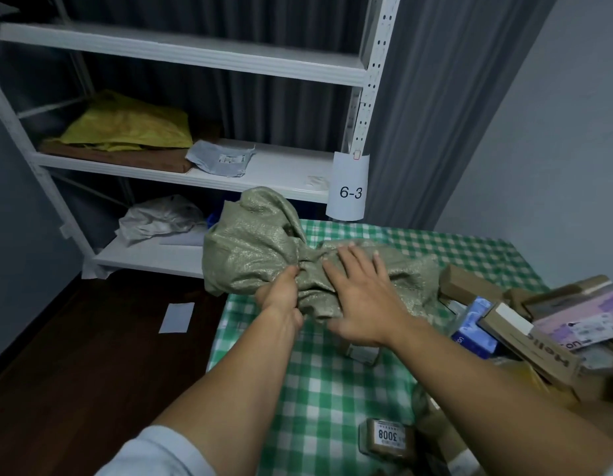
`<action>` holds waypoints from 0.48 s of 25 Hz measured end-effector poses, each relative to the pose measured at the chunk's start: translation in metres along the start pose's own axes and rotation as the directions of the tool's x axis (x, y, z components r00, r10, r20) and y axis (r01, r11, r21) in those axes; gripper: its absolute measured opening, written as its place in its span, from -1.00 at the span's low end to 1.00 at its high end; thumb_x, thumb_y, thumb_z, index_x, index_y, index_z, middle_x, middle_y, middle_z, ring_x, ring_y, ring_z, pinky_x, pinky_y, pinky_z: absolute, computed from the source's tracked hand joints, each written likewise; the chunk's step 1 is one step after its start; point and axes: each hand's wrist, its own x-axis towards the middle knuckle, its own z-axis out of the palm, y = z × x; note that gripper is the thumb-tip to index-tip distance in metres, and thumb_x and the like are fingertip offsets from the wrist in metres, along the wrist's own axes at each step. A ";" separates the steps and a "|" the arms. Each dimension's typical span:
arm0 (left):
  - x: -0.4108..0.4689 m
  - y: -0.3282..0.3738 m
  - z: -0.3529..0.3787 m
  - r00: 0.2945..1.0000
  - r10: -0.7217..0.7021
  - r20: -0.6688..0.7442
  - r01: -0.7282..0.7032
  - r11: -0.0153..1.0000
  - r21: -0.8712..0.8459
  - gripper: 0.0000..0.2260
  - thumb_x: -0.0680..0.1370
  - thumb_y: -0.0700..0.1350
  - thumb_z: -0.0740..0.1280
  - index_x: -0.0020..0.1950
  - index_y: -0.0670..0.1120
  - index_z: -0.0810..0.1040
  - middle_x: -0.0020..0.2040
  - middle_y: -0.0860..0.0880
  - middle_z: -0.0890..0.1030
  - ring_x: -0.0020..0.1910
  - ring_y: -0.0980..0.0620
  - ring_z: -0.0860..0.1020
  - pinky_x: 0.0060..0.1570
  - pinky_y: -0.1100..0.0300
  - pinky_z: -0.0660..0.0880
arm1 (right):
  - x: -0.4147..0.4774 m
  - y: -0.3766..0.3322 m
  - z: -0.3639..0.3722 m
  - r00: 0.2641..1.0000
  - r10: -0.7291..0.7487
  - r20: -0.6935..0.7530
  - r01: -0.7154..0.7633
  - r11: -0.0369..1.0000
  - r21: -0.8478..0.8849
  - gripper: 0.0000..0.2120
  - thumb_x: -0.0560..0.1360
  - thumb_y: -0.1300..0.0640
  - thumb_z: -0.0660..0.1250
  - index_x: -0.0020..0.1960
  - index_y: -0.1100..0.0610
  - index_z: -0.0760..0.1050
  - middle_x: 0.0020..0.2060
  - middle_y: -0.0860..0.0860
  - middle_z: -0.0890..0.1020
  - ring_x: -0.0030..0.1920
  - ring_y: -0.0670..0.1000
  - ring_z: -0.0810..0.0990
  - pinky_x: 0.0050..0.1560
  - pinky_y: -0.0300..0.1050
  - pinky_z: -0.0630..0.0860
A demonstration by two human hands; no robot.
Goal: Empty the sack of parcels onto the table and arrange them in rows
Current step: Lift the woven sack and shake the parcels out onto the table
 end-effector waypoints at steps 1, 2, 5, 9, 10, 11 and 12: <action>0.001 0.002 0.002 0.999 0.024 -0.028 -0.025 1.000 -0.014 -0.86 0.49 -0.24 0.47 0.00 -0.22 0.58 -0.15 -0.19 0.69 -0.27 -0.17 0.69 -0.24 -0.12 0.67 | -0.002 -0.005 -0.003 0.997 -0.002 -0.080 0.003 1.000 0.010 -0.14 0.39 -0.24 0.29 0.60 0.04 0.15 0.61 0.13 0.09 0.62 0.16 -0.08 0.57 0.32 -0.13; 0.001 0.004 0.004 0.997 0.043 -0.057 -0.044 0.999 -0.026 -0.91 0.50 -0.25 0.45 -0.07 -0.21 0.56 -0.17 -0.18 0.68 -0.29 -0.15 0.69 -0.25 -0.08 0.67 | -0.005 -0.009 -0.003 0.981 -0.018 -0.193 0.023 0.999 0.023 -0.24 0.39 -0.22 0.25 0.52 0.07 0.32 0.54 0.13 0.25 0.58 0.16 0.07 0.56 0.29 -0.02; 0.004 0.008 0.008 0.990 0.083 -0.111 -0.086 0.996 -0.026 -0.87 0.51 -0.20 0.43 -0.11 -0.19 0.50 -0.13 -0.13 0.66 -0.23 -0.09 0.65 -0.11 0.01 0.66 | -0.009 -0.025 0.006 0.873 0.058 -0.484 0.002 0.993 0.122 -0.67 0.54 -0.13 0.26 -0.01 0.10 0.63 -0.07 -0.01 0.58 -0.02 0.01 0.48 0.02 -0.02 0.46; 0.009 0.004 0.010 0.985 0.102 -0.141 -0.112 0.992 -0.064 -0.81 0.48 -0.14 0.47 -0.07 -0.16 0.50 -0.05 -0.12 0.65 -0.14 -0.11 0.66 -0.03 -0.01 0.65 | 0.010 -0.038 0.008 0.772 0.517 0.370 -0.469 0.070 0.880 -0.60 0.55 -0.25 0.34 -0.14 0.10 0.53 -0.26 0.11 0.67 -0.37 0.01 0.59 -0.38 -0.12 0.53; 0.008 0.002 0.011 0.985 0.096 -0.146 -0.104 0.993 -0.053 -0.81 0.48 -0.13 0.48 -0.10 -0.14 0.48 -0.07 -0.11 0.65 -0.18 -0.09 0.65 -0.12 0.05 0.64 | 0.018 -0.037 0.008 0.712 0.442 0.546 -0.520 -0.191 0.833 -0.58 0.51 -0.29 0.37 -0.04 0.08 0.52 -0.15 0.18 0.70 -0.29 0.06 0.68 -0.34 -0.07 0.63; 0.008 -0.003 0.013 0.985 0.086 -0.146 -0.093 0.995 -0.037 -0.81 0.49 -0.13 0.47 -0.12 -0.12 0.47 -0.09 -0.10 0.63 -0.21 -0.07 0.64 -0.23 0.12 0.61 | 0.026 -0.034 0.010 0.685 0.365 0.630 -0.544 -0.319 0.776 -0.52 0.47 -0.33 0.40 0.05 0.08 0.51 -0.09 0.21 0.71 -0.22 0.11 0.71 -0.26 0.02 0.69; 0.006 -0.008 0.014 0.987 0.071 -0.145 -0.075 0.997 -0.022 -0.82 0.50 -0.13 0.47 -0.12 -0.12 0.47 -0.11 -0.10 0.63 -0.24 -0.06 0.63 -0.32 0.16 0.57 | 0.033 -0.033 0.014 0.677 0.317 0.664 -0.553 -0.376 0.743 -0.46 0.44 -0.35 0.42 0.12 0.09 0.51 -0.13 0.17 0.72 -0.25 0.11 0.71 -0.22 0.06 0.70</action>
